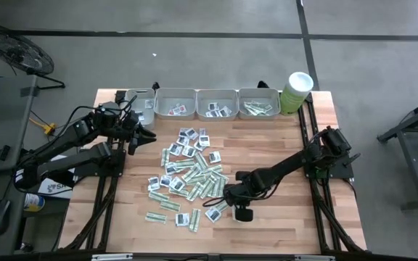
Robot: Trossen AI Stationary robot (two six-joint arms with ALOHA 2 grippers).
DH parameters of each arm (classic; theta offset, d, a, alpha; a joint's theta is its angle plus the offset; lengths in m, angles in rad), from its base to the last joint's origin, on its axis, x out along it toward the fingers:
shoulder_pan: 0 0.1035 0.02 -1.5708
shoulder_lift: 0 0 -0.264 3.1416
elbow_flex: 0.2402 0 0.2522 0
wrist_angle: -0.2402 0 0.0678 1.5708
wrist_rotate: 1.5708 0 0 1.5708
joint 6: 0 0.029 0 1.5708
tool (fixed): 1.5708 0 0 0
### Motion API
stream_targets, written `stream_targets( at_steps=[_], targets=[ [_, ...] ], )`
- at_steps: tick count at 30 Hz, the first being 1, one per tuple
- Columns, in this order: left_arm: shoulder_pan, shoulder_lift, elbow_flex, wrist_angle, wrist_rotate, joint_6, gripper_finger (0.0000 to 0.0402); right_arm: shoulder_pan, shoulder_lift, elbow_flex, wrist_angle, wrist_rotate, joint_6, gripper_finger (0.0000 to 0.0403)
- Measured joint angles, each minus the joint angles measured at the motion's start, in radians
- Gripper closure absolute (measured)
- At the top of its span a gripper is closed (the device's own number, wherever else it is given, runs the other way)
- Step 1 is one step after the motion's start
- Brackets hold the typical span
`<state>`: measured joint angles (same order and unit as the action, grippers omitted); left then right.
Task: Pick & Place First Aid Supplies
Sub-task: Put the green bandage into the right gray bin
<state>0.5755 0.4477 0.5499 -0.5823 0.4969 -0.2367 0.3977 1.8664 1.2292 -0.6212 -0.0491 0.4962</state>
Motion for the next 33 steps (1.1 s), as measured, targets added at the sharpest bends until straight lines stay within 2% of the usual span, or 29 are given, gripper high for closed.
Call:
stream_targets(
  at_steps=[15, 26, 33],
  targets=[
    [0.000, 0.000, 0.000, 0.000, 0.001, -0.003, 0.0289, -0.032, -0.001, 0.157, -0.162, 0.024, 0.029, 0.0403],
    [0.000, 0.000, 0.000, 0.000, 0.000, -0.004, 0.0289, -0.109, -0.004, 0.350, -0.432, 0.082, -0.024, 0.0403],
    [0.000, 0.000, 0.000, 0.000, 0.000, -0.004, 0.0289, -0.189, -0.042, 0.427, -0.635, 0.174, -0.037, 0.0403]
  ],
)
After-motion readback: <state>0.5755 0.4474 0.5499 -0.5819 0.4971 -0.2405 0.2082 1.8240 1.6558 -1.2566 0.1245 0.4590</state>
